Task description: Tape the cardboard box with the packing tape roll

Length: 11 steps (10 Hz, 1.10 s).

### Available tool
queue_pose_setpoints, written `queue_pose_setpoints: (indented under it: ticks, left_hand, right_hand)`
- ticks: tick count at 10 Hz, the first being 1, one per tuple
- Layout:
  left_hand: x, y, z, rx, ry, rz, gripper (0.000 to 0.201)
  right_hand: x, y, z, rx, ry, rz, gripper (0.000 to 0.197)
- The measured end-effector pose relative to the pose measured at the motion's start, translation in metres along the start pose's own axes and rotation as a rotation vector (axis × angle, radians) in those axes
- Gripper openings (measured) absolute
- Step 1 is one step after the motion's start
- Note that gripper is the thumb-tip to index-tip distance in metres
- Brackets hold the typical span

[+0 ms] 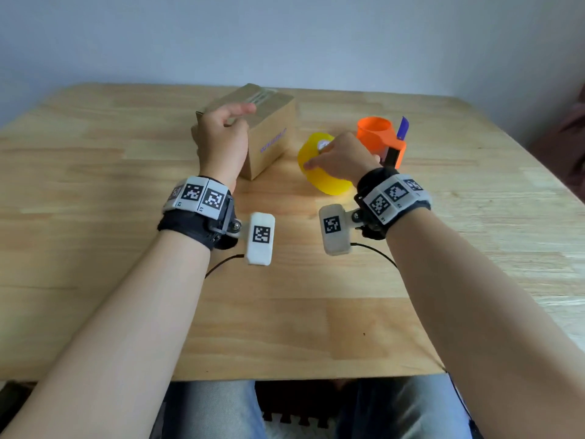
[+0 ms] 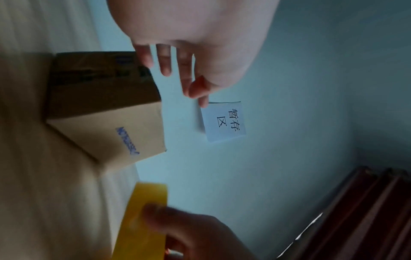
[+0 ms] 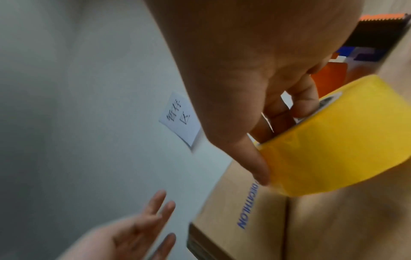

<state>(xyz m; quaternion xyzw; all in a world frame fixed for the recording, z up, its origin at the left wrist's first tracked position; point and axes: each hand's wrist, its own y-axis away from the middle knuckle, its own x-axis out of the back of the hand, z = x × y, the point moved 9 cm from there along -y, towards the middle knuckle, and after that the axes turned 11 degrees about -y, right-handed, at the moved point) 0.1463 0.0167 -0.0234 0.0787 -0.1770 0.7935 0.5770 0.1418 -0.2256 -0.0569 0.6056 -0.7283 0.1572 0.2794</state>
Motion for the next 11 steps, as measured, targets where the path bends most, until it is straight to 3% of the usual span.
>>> queue_pose_setpoints:
  ticks: [1, 3, 4, 5, 6, 7, 8, 9, 10, 11]
  left_hand:
    - [-0.010, 0.001, -0.007, 0.086, -0.151, -0.156, 0.033]
    - [-0.029, 0.015, 0.003, 0.144, -0.012, -0.315, 0.018]
    - [-0.036, 0.022, 0.007, 0.266, 0.094, -0.380, 0.026]
    - [-0.048, 0.029, 0.015, 0.340, 0.214, -0.461, 0.052]
    - [-0.055, 0.031, 0.019, 0.363, 0.265, -0.498, 0.054]
    - [-0.061, 0.036, 0.020, 0.382, 0.324, -0.515, 0.053]
    - [-0.069, 0.043, 0.021, 0.396, 0.378, -0.561, 0.044]
    - [-0.069, 0.047, 0.023, 0.390, 0.410, -0.558, 0.020]
    - [-0.063, 0.048, 0.031, 0.367, 0.395, -0.556, 0.018]
    - [-0.044, 0.044, 0.053, 0.258, 0.354, -0.498, 0.029]
  right_hand:
    - [-0.008, 0.000, -0.001, 0.008, 0.191, 0.028, 0.048]
    - [-0.022, -0.005, 0.009, -0.013, 0.291, 0.033, 0.062]
    - [-0.021, -0.006, 0.013, -0.005, 0.275, 0.039, 0.066]
    - [-0.010, 0.001, 0.007, 0.056, 0.146, 0.038, 0.046]
    - [0.021, 0.005, 0.013, 0.096, -0.011, 0.146, 0.018]
    - [0.043, 0.007, 0.042, -0.004, 0.103, 0.163, 0.027]
    - [0.044, 0.007, 0.064, -0.041, 0.102, 0.055, 0.054]
    - [0.045, 0.012, 0.064, -0.009, 0.063, 0.029, 0.058]
    - [0.049, 0.016, 0.053, 0.056, -0.028, 0.033, 0.042]
    - [0.078, 0.023, 0.017, 0.155, -0.103, 0.133, 0.030]
